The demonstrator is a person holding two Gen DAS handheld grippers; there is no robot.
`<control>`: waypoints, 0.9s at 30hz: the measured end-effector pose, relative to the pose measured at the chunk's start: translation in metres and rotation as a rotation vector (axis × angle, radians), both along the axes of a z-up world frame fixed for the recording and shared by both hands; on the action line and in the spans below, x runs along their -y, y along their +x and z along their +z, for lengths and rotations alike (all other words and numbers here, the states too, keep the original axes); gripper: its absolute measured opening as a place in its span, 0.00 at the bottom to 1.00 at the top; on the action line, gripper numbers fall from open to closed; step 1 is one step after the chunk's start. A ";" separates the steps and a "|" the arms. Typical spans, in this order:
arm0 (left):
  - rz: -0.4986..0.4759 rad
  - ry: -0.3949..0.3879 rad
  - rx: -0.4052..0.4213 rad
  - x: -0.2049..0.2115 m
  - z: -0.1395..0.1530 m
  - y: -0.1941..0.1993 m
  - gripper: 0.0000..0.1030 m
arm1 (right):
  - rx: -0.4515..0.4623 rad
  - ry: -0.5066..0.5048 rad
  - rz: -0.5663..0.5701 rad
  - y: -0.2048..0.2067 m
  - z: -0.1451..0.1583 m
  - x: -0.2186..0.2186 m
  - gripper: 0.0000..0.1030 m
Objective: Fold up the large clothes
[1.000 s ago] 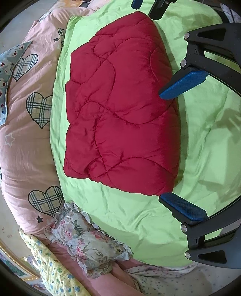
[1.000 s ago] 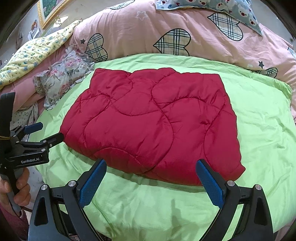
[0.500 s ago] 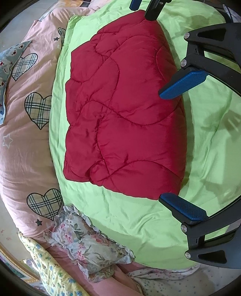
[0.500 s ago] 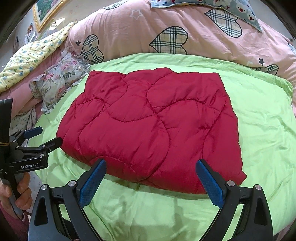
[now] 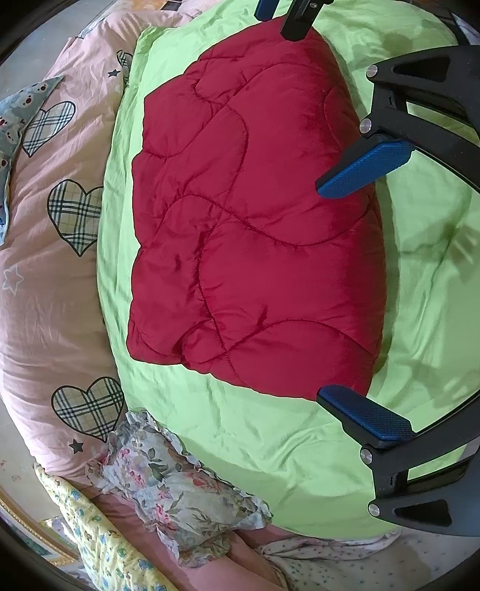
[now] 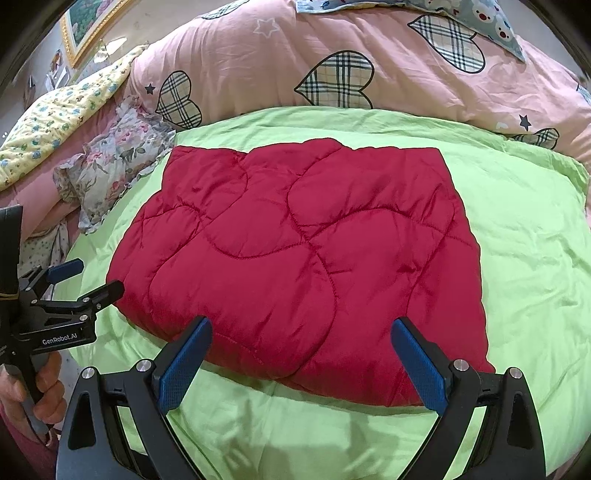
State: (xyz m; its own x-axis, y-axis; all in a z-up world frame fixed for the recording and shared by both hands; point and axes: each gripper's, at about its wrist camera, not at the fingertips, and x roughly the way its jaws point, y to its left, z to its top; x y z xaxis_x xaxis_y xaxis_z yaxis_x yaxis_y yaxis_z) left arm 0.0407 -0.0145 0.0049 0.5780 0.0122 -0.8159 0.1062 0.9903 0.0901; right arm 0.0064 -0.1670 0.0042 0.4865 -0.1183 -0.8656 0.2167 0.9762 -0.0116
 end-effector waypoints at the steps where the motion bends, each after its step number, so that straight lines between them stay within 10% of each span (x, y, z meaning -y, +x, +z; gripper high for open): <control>1: 0.000 0.000 0.000 0.000 0.000 0.000 0.99 | 0.000 0.001 0.000 0.000 0.000 0.001 0.95; 27: -0.005 0.005 0.011 0.007 0.000 0.011 0.99 | -0.002 0.002 -0.010 0.006 -0.003 0.008 0.95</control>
